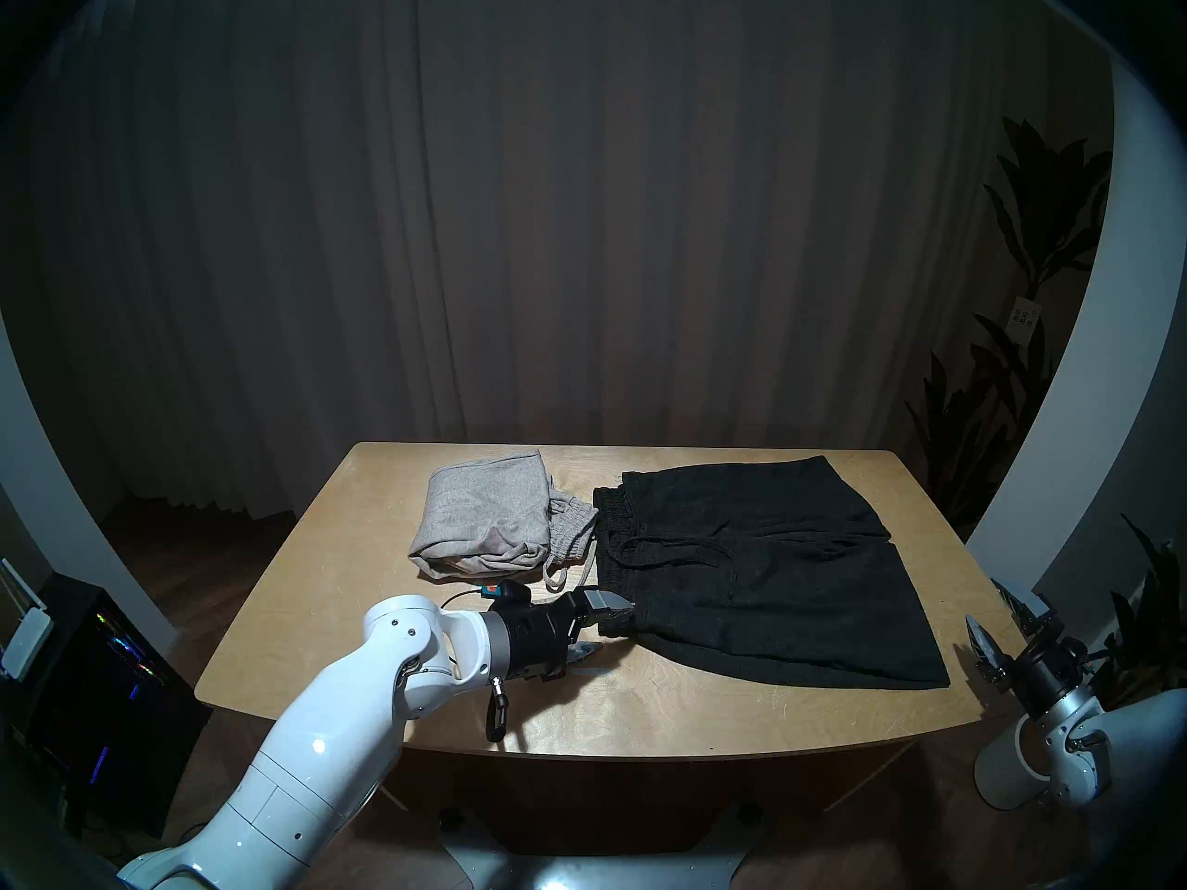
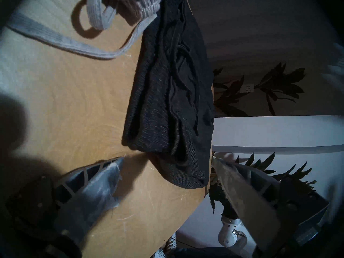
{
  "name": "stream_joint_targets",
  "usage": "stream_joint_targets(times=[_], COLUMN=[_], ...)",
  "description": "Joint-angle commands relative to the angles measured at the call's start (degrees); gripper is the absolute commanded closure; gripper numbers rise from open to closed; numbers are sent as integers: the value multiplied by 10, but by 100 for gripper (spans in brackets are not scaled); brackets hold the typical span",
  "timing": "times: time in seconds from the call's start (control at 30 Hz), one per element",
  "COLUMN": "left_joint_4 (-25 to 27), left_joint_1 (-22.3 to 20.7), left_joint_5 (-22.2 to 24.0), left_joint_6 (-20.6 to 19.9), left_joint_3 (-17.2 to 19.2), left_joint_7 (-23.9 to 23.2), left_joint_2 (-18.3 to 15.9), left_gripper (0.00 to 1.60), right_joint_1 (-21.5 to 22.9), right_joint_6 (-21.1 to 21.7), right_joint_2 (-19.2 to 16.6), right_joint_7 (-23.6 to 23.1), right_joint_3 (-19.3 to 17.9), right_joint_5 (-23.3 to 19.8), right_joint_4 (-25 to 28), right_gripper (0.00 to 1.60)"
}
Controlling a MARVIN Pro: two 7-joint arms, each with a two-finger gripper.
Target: Fold pants twice and stack them
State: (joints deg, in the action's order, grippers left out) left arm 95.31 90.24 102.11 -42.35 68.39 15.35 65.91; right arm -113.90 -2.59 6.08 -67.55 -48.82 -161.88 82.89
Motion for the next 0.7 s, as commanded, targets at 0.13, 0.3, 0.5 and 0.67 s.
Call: stream_joint_targets(times=[0.13, 0.3, 0.5, 0.67], left_joint_4=[-6, -11, -15, -18], left_joint_1=[-6, -6, -7, -7], left_joint_5=[-1, 1, 3, 4], left_joint_6=[21, 29, 37, 42], left_joint_3=[-13, -15, -18, -20], left_joint_7=[-4, -5, -6, -7], left_joint_2=[27, 30, 33, 35], left_gripper=[0, 0, 0, 0], right_joint_1=[-6, -15, -29, -35], right_joint_6=[15, 25, 33, 35], right_joint_2=[-2, -2, -2, -2], right_joint_7=[-14, -12, -6, -4], right_joint_3=[-7, 0, 9, 14], right_joint_5=[5, 7, 6, 4], right_joint_4=[2, 6, 15, 22], right_gripper=[0, 0, 0, 0])
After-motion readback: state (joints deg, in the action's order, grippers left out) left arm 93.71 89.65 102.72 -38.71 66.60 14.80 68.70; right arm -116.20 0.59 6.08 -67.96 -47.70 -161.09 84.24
